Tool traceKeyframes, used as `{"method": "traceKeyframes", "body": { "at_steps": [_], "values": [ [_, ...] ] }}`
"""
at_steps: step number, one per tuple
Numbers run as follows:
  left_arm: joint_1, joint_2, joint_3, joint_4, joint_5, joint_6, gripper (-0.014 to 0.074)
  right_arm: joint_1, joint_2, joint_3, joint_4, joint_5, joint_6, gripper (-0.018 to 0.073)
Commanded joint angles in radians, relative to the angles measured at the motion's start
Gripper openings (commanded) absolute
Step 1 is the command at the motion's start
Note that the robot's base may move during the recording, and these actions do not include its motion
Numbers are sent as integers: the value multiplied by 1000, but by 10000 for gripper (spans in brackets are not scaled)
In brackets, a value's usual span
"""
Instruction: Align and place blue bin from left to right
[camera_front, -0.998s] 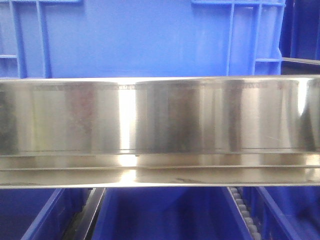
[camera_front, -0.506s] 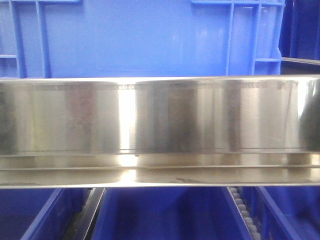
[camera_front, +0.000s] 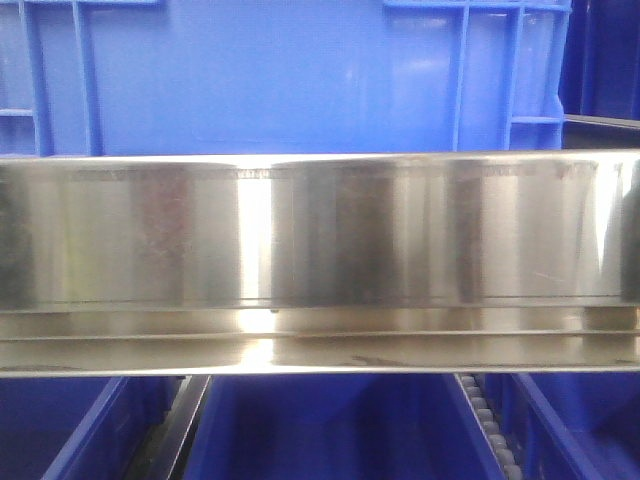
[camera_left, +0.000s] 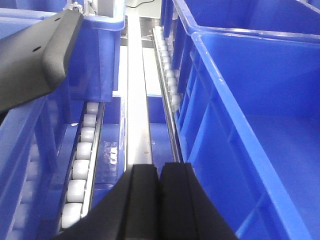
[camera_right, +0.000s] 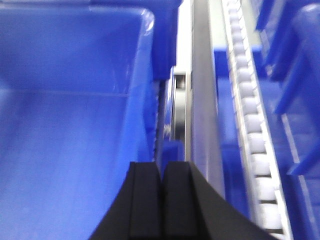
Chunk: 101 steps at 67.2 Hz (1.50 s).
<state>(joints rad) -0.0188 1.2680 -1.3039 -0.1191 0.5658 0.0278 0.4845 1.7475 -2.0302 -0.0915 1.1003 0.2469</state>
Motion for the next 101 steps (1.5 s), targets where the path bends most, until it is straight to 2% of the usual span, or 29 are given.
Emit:
{"method": "traceKeyframes", "body": {
  "at_steps": [1,11,23,35,42,46,56,59,63,80,84,89,101],
  "values": [
    [-3,-2,-7,-11,-6,3,-111,17,44,-61,-41,35,6,-76],
    [-3,-2,-7,-11,-6,3,-111,44,95,-110,-88,71,6,-76],
    [-3,-2,-7,-11,-6,3,-111,88,108,-110,-208,77,39,-76],
    [-3,-2,-7,-11,5,3,-111,88,108,-110,-196,62,81,-66],
    [-3,-2,-7,-11,21,3,-111,88,115,-110,-148,63,83,-61],
    [-3,-2,-7,-11,25,3,-111,88,118,-110,-138,63,83,-10],
    [-3,-2,-7,-11,37,3,-111,88,138,-110,-126,83,83,264],
    [-3,-2,-7,-11,44,3,-111,88,142,-110,-126,85,83,311],
    [-3,-2,-7,-11,49,3,-111,88,149,-110,-126,85,83,334],
    [-3,-2,-7,-11,51,1,-111,86,179,-110,-126,69,83,328],
    [-5,-2,-16,-21,53,-21,-111,86,184,-110,-126,69,83,328],
    [-25,12,-59,-8,77,-100,-111,86,190,-110,-126,69,83,328],
    [-126,105,-253,135,167,-206,-111,86,190,-110,-126,73,83,328]
  ]
}}
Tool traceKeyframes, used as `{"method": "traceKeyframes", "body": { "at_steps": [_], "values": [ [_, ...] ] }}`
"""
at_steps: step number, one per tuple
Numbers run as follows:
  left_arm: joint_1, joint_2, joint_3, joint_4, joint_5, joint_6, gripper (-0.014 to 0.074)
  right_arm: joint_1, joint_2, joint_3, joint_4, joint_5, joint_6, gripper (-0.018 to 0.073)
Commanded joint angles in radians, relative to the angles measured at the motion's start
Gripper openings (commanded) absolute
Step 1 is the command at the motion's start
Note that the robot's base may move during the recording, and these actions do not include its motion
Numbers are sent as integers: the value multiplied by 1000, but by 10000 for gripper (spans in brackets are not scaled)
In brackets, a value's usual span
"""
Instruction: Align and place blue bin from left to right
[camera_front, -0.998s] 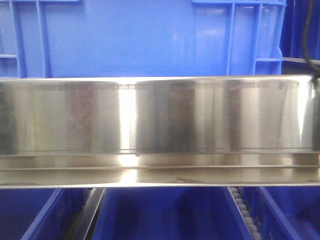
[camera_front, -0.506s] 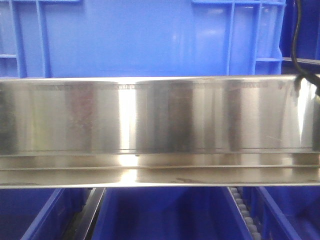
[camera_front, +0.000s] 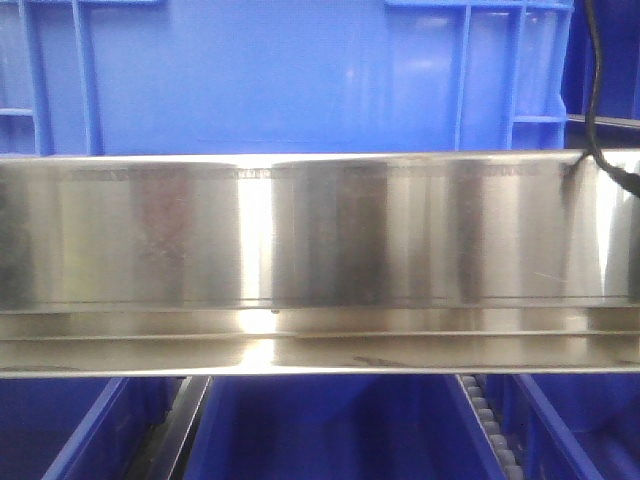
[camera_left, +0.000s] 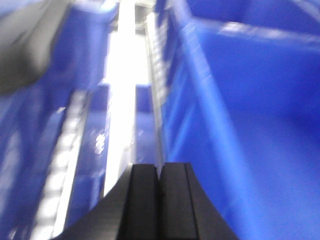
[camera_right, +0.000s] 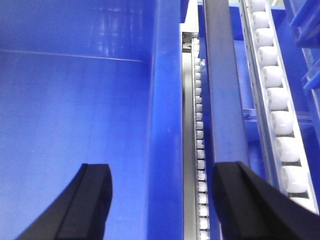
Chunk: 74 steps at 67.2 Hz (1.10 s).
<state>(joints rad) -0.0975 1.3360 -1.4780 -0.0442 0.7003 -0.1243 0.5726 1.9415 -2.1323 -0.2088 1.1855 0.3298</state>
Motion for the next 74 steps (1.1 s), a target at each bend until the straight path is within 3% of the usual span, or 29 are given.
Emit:
{"method": "traceKeyframes", "body": {
  "at_steps": [1,11,16,34,53,74],
  "values": [
    [-57,49,-98,86,46,-72,-111,-2,-4,-8,-8,-12,0,328],
    [-161,201,-317,279,201,-201,-111,-6,8,-8,-8,-7,0,328],
    [-192,264,-404,326,256,-221,-111,-6,13,-8,-6,-3,0,328],
    [-216,410,-561,338,322,-277,-92,-6,13,-8,-4,-3,13,328],
    [-216,446,-569,390,382,-278,145,-6,13,-8,-2,-3,25,328],
    [-218,478,-570,397,367,-278,151,-6,13,-8,2,-3,25,328]
  ]
}}
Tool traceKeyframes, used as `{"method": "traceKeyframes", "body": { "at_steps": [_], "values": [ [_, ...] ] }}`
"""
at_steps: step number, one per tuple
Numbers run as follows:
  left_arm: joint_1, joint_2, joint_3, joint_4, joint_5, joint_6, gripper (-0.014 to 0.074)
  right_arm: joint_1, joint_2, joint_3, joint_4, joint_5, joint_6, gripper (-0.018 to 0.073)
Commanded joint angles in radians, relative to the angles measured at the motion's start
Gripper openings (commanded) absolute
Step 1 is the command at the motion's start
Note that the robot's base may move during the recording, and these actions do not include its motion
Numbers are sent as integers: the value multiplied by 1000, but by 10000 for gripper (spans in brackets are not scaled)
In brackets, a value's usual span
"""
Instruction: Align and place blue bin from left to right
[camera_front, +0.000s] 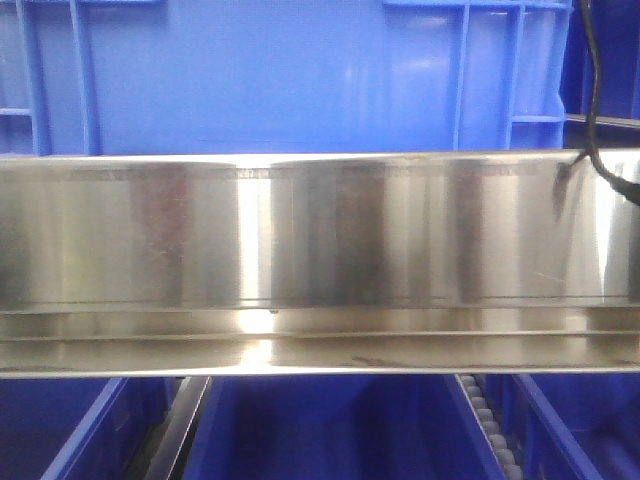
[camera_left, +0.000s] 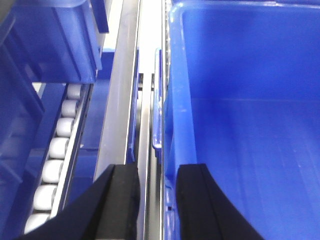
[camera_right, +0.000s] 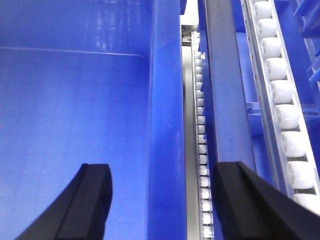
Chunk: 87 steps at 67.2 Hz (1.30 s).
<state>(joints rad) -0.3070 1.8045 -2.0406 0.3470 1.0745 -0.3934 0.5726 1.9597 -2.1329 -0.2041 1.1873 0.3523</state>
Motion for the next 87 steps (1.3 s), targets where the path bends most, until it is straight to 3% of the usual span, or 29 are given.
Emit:
{"method": "traceKeyframes", "body": {
  "at_steps": [1,8,22,36,87],
  "values": [
    [-9,10,-7,6,-7,-9,151,-6,-6,-7,-3,-5,2,328],
    [-9,10,-7,6,-9,-9,176,-6,-6,-7,-1,1,2,328],
    [-19,11,-8,15,-5,-9,352,-6,-6,-7,-1,1,2,328],
    [-45,30,-8,24,-1,-9,313,-6,-6,-7,-1,3,2,328],
    [-29,81,-8,42,38,-36,308,-6,-6,-7,-1,7,5,328]
  ]
}}
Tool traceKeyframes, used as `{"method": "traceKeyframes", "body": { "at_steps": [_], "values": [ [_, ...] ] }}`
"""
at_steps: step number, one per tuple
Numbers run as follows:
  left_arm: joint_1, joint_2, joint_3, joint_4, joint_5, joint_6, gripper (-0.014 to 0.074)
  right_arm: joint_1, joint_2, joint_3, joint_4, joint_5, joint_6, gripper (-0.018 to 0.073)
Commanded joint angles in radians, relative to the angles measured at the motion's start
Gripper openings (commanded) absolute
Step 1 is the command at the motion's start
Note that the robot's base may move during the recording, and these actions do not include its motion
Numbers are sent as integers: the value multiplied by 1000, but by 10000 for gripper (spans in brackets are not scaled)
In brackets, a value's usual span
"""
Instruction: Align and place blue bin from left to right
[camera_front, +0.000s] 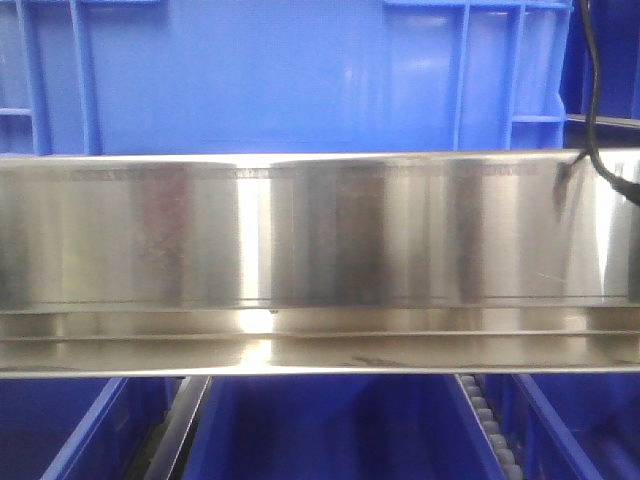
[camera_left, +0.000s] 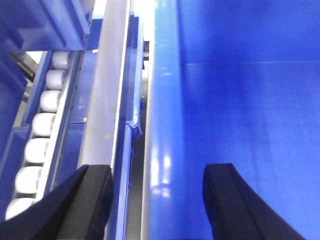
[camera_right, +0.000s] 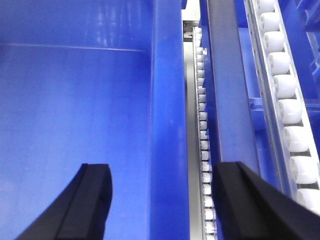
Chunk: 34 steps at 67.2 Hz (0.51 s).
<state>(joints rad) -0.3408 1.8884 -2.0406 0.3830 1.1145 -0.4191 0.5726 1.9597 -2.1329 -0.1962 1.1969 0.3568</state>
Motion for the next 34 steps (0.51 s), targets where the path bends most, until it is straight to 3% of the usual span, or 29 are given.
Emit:
{"method": "traceKeyframes", "body": {
  "at_steps": [1,34],
  "values": [
    [5,-3,-8,6,-2,-10,307,-6,-6,-7,-9,-3,0,328],
    [7,-3,-8,2,-2,-10,307,-6,-6,-7,-9,-7,0,328]
  ]
}}
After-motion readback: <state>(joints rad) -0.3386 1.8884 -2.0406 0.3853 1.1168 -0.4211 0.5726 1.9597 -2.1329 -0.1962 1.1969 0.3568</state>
